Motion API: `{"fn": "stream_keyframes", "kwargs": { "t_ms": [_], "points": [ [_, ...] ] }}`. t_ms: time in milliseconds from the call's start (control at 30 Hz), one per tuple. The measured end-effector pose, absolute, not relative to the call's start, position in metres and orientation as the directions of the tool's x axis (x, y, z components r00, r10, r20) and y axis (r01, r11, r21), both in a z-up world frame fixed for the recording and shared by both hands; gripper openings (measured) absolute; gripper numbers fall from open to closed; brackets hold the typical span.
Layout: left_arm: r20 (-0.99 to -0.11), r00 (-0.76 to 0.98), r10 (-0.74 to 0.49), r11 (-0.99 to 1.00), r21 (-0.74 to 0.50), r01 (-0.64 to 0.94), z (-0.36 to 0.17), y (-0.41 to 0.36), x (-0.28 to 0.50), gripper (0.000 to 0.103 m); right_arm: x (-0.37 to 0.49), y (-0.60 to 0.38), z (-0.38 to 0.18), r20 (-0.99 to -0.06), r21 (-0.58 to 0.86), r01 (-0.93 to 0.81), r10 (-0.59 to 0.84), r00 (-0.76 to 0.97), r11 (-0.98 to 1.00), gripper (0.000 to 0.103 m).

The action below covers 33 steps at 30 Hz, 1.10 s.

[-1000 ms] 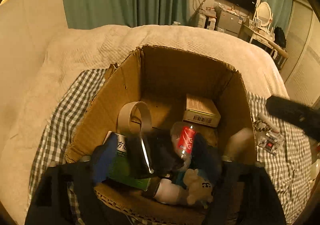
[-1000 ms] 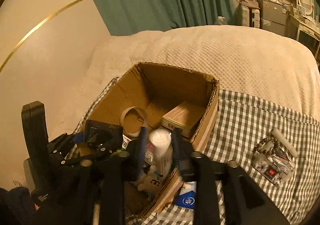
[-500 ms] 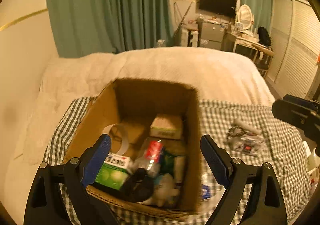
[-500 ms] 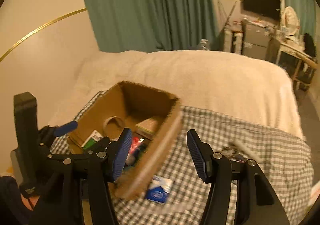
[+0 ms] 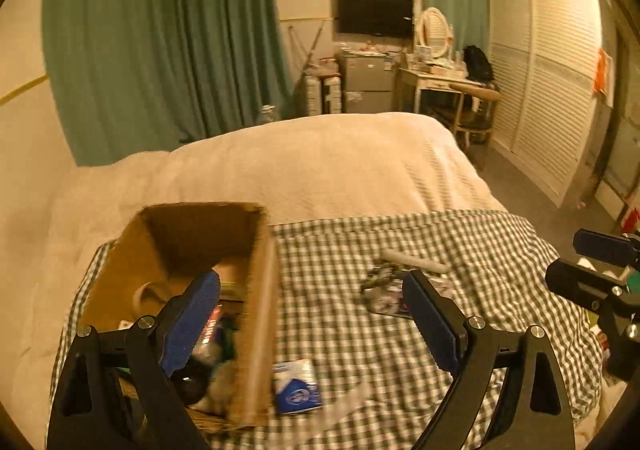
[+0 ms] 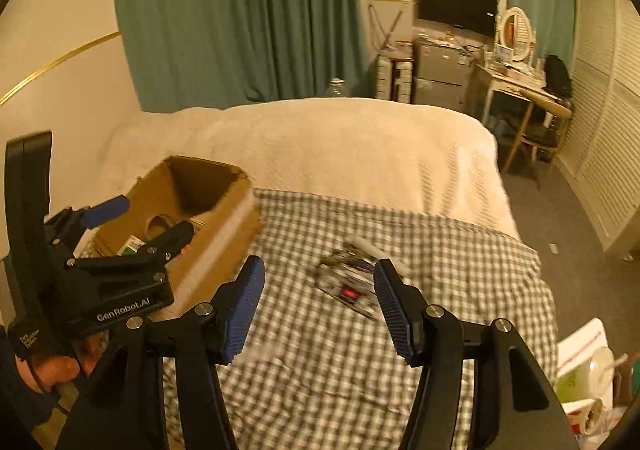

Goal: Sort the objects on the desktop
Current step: 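Move both open tools back over the bed toward the silver packet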

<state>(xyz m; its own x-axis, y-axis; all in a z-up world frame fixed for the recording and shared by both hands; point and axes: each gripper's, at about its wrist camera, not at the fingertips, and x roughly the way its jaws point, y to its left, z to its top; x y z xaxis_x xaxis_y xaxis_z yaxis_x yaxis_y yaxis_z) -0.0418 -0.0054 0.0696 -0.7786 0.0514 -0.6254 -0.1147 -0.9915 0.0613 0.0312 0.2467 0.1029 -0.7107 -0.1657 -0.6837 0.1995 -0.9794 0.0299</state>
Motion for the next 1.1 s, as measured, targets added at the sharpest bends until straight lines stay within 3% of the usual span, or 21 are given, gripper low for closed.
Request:
{"fn": "stream_keyframes", "kwargs": {
  "t_ms": [167,400,1100],
  "points": [
    [-0.621,-0.779,0.081,-0.982,0.086,-0.171,0.057,0.028,-0.043,0.095,0.041,0.281,0.091,-0.695,0.030,0.155,-0.132,-0.707,-0.987,0.056],
    [-0.683,-0.723,0.104,-0.973,0.081,-0.216,0.015,0.062,-0.058,0.095,0.038,0.320,0.062,-0.721,0.050,0.115,-0.116,-0.683,-0.992,0.056],
    [-0.795,-0.583,0.166,-0.978,-0.059,-0.198,-0.106,0.061,-0.118,0.095,-0.019,0.347,-0.057,-0.781,0.187,0.073,-0.194,-0.594,-0.980,0.056]
  ]
}}
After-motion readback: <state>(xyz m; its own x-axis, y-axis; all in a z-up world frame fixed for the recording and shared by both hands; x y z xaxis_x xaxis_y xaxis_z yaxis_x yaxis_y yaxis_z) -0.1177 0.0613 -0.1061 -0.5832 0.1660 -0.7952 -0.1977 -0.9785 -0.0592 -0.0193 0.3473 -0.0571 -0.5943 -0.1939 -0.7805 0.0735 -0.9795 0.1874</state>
